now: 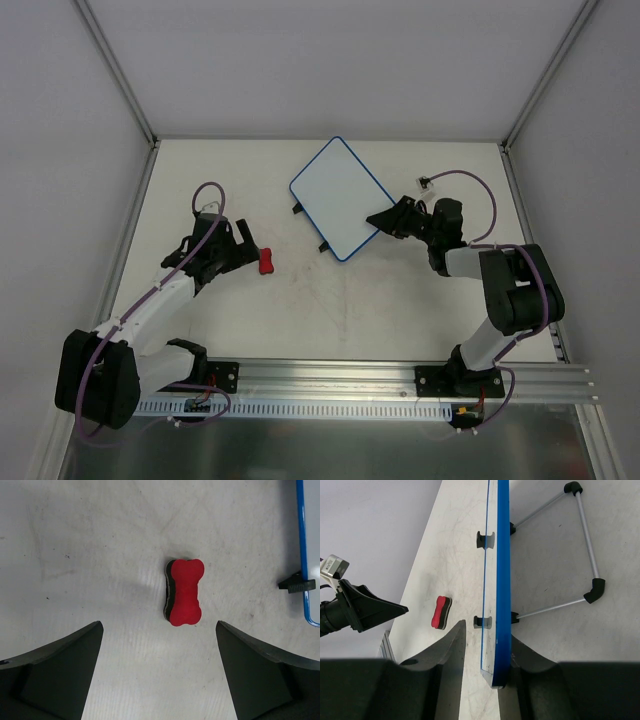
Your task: Erase the whiteboard
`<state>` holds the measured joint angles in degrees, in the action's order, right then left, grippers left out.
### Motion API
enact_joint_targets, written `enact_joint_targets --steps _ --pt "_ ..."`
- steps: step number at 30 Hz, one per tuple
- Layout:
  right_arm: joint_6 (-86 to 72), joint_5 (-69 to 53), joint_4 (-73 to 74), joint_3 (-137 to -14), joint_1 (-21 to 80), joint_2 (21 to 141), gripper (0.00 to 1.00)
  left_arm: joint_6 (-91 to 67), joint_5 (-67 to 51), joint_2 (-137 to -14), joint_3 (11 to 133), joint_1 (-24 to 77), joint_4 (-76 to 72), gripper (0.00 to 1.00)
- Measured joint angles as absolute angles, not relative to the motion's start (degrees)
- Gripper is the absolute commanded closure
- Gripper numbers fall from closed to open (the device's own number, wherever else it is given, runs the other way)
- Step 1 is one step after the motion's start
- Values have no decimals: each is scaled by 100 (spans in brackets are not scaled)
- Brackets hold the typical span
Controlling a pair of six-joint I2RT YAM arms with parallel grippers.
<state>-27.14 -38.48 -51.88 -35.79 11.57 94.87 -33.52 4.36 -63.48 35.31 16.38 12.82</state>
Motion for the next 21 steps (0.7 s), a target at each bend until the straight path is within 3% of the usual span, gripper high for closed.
enact_joint_targets --steps 3,8,9,12,13,15,16,21 --pt "-2692 -3872 -5159 -3579 1164 9487 66 -3352 460 -6208 3529 1638 1227 2" --pt "-2663 -3885 -5129 -3579 1179 9470 42 -3350 478 -6104 3492 1638 1225 1" --pt "-2655 -3883 -5113 -3579 1179 9456 32 -3350 482 -6075 3479 1638 1227 1" --pt "-2641 -3881 -5105 -3579 1179 9432 27 -3350 504 -6012 3472 1638 1225 1" --pt "-2639 -3881 -5103 -3577 1179 9424 18 -3350 506 -5990 3472 1638 1225 1" --pt "-2639 -3872 -5100 -3577 1179 9406 11 -3347 506 -5942 3472 1638 1225 1" --pt "-2630 -3857 -5092 -3575 1179 9391 3 -3347 506 -5920 3472 1638 1225 1" --pt "-2587 -3736 -5068 -3454 1162 9153 1 -3345 519 -5817 3454 1638 1223 1"
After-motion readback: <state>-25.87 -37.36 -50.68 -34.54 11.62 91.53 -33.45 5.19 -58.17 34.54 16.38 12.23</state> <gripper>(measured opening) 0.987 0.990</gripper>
